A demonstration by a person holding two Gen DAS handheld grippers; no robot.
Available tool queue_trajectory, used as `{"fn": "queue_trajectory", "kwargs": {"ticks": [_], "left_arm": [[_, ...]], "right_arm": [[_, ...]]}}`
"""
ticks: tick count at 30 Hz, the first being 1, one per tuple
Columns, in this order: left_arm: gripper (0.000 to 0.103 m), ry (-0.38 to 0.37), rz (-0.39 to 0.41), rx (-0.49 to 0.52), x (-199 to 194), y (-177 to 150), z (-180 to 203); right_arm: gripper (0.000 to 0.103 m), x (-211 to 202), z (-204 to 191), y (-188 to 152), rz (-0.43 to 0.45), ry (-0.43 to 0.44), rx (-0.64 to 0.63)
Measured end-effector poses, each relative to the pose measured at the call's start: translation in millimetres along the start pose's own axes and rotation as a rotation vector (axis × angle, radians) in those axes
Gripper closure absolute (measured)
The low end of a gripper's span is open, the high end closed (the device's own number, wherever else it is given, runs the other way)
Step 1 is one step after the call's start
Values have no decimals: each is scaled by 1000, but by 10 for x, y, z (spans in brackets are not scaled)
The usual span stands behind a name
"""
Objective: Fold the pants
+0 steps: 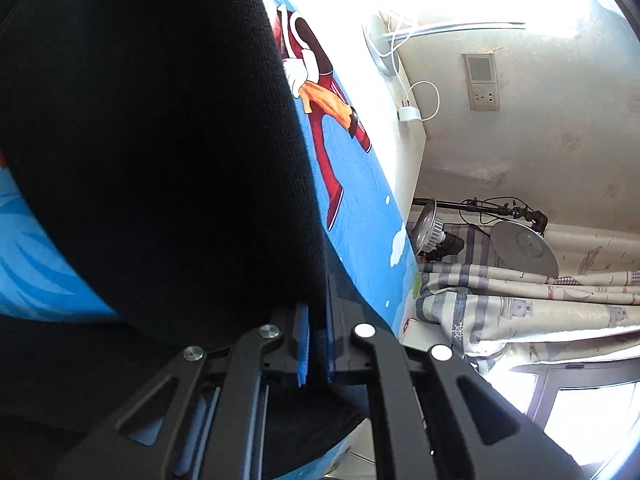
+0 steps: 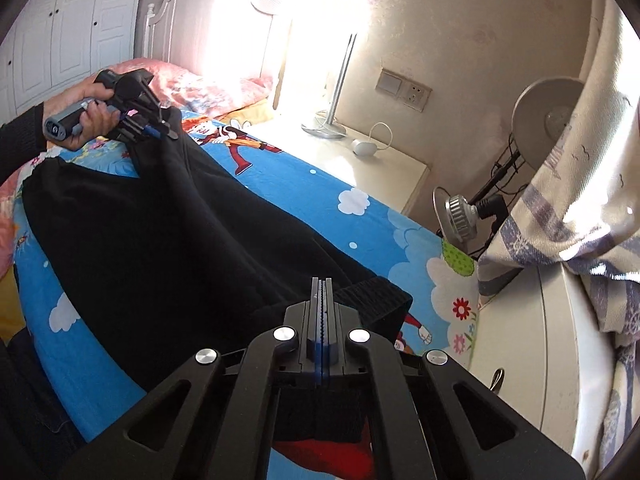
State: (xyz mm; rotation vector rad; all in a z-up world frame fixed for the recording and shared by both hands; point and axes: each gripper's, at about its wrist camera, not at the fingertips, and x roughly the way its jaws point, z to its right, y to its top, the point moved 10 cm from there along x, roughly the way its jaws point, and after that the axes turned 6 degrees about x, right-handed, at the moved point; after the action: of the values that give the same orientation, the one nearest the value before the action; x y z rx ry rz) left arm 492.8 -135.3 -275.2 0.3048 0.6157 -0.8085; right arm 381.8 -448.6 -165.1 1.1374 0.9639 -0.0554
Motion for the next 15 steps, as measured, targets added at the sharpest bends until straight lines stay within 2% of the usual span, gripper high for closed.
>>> {"fn": "queue_trajectory", "kwargs": {"ticks": [4,5,6,7,8,9,10,12,14,15], "left_arm": [[98,2,60,40,-230,-366,-60],[98,-10,72,44,-274,-451,-62],[98,-18,77,42,-296,-530,-62],[98,-25,80,40,-312,-587,-100],[98,-31,81,40,-318,-631,-118],[98,-34,82,39,-317,-654,-154],[98,-40,83,34,-362,-651,-261],[98,-44,89,31,-353,-658,-256],[98,-40,96,40,-417,-645,-306],[98,-38,98,46,-422,-641,-292]], "right_arm": [[103,68,236,-393,-83,-23,225],[98,71,272,-487,-98,-3,308],[86,67,283,-582,-105,14,384],[79,62,277,-653,-110,33,442],[55,46,231,-724,-113,62,500],[25,43,198,-775,-112,94,571],[20,48,139,-821,-112,134,641],[26,146,1,-896,-155,200,720],[28,248,-92,-906,-167,230,779],[32,311,-137,-915,-180,249,802]]}}
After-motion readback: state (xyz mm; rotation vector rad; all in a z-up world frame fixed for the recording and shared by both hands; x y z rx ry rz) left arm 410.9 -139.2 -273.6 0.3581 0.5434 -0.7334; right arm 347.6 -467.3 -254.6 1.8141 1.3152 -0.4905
